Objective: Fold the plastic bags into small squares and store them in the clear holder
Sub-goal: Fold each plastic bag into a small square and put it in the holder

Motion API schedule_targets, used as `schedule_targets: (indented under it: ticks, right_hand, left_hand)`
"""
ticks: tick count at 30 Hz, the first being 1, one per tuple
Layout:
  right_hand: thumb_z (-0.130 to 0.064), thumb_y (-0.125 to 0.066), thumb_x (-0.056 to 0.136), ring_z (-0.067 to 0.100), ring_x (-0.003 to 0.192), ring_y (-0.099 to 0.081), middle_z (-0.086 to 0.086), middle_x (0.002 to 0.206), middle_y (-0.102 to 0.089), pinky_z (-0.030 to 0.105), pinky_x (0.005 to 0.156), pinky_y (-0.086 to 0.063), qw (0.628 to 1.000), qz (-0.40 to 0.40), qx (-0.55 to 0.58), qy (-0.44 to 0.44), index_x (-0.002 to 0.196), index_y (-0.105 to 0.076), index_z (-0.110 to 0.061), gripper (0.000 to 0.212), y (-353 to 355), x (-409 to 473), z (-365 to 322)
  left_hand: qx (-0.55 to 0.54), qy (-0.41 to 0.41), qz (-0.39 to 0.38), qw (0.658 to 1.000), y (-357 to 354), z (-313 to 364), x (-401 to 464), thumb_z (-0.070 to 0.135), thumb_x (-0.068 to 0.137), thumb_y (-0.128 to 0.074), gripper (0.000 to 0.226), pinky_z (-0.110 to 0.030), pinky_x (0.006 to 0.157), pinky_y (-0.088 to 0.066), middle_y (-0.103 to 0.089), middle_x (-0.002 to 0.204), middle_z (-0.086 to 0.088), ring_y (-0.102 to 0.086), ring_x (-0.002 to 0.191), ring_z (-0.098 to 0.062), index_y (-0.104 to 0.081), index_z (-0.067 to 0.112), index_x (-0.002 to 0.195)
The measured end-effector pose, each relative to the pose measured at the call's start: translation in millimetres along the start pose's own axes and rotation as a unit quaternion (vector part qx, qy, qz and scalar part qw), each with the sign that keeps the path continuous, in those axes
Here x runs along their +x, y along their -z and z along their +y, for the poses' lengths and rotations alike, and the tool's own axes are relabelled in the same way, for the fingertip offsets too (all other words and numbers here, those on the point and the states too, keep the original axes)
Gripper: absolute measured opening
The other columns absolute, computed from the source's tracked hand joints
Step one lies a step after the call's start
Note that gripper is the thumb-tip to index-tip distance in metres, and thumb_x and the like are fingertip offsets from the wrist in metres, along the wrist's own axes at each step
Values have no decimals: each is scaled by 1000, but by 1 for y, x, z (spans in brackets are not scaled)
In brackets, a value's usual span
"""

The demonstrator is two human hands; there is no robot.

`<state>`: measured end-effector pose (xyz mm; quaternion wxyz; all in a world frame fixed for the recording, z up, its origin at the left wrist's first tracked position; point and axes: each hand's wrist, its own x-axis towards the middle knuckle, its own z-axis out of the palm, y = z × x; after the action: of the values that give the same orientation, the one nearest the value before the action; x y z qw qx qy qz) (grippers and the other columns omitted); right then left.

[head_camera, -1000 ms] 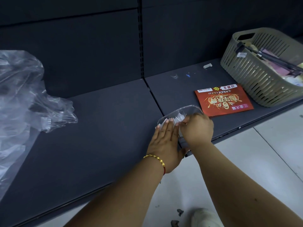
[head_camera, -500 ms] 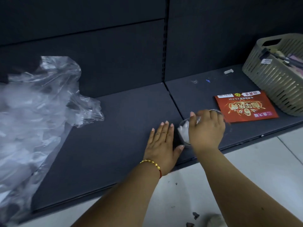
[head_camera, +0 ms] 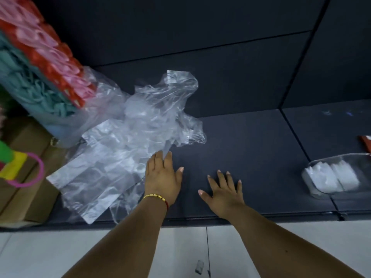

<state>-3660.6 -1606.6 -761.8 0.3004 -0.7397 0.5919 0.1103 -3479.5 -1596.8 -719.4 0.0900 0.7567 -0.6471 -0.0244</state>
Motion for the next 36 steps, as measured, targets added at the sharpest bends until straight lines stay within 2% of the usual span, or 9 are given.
schedule_targets:
  ticks: [4, 9, 11, 14, 21, 25, 29, 33, 36]
  right_hand:
    - [-71, -16, 93, 25, 145, 29, -3, 160, 25, 54, 115, 18, 999, 6, -33, 3, 153, 10, -39, 73, -10, 3, 4]
    - [-73, -16, 91, 25, 144, 31, -3, 159, 28, 52, 115, 20, 999, 14, -47, 1, 152, 14, -39, 76, -15, 4, 5]
    - [-74, -17, 91, 24, 144, 31, -4, 159, 28, 52, 114, 21, 999, 14, -39, 3, 152, 13, -39, 77, -14, 3, 5]
    - [-74, -19, 91, 22, 144, 31, -6, 159, 27, 50, 114, 21, 1000, 1, -19, 3, 153, 10, -41, 76, -10, 2, 5]
    - [-65, -31, 95, 15, 150, 7, -7, 164, -2, 44, 121, 1, 983, -31, 179, -6, 154, -20, -33, 68, 30, -11, 6]
    - [-57, -46, 95, 17, 144, -25, -2, 155, -30, 33, 114, -23, 927, 34, 372, 26, 148, -37, -24, 63, 59, -40, -2]
    - [-46, -61, 91, 9, 127, -46, -7, 137, -48, 24, 101, -35, 845, 123, 512, 89, 133, -46, -30, 48, 92, -81, -25]
    - [-66, -71, 58, 2, 123, -36, -16, 130, -38, 20, 103, -32, 845, 286, 411, 189, 135, -38, -32, 90, 112, -130, -54]
    - [-61, -72, 61, 1, 111, -36, -22, 113, -40, 11, 94, -32, 809, 396, 375, 218, 121, -46, -28, 74, 124, -153, -73]
  left_hand:
    - [-4, -34, 95, 995, 11, -22, 39, 30, 95, -58, 33, -51, 117, -22, -31, 152, -27, -30, 138, -47, -66, 13, 123]
    - [-17, -61, -54, 997, 42, -24, 94, 37, 98, -49, 46, -37, 121, -6, -35, 156, -4, -22, 147, -23, -54, 17, 138]
    - [-132, -52, -56, 988, 61, -19, 103, 32, 93, -55, 42, -27, 117, -22, -51, 144, -7, -42, 136, -22, -63, 9, 128]
    - [-277, 7, -37, 960, 97, -11, 105, 19, 93, -61, 19, -16, 84, -46, -67, 114, -7, -61, 105, -20, -74, 7, 100]
    - [-555, 126, 0, 823, 177, 17, 102, 26, 95, -59, 17, -20, 60, -47, -59, 71, 2, -53, 59, -7, -68, 11, 96]
    - [-662, 143, -15, 736, 202, 31, 90, 39, 100, -49, 35, -33, 88, -53, -55, 103, 3, -56, 91, -13, -65, 11, 113]
    - [-763, 155, -20, 627, 221, 41, 68, 46, 100, -46, 54, -42, 95, -53, -54, 122, -4, -60, 117, -22, -52, 2, 130]
    - [-825, 174, 1, 538, 234, 53, 40, 48, 99, -47, 65, -46, 95, -51, -46, 134, -11, -54, 123, -27, -39, -2, 140]
    - [-842, 177, 5, 510, 240, 65, 15, 46, 98, -50, 69, -50, 103, -46, -40, 144, -14, -49, 129, -29, -33, -1, 145]
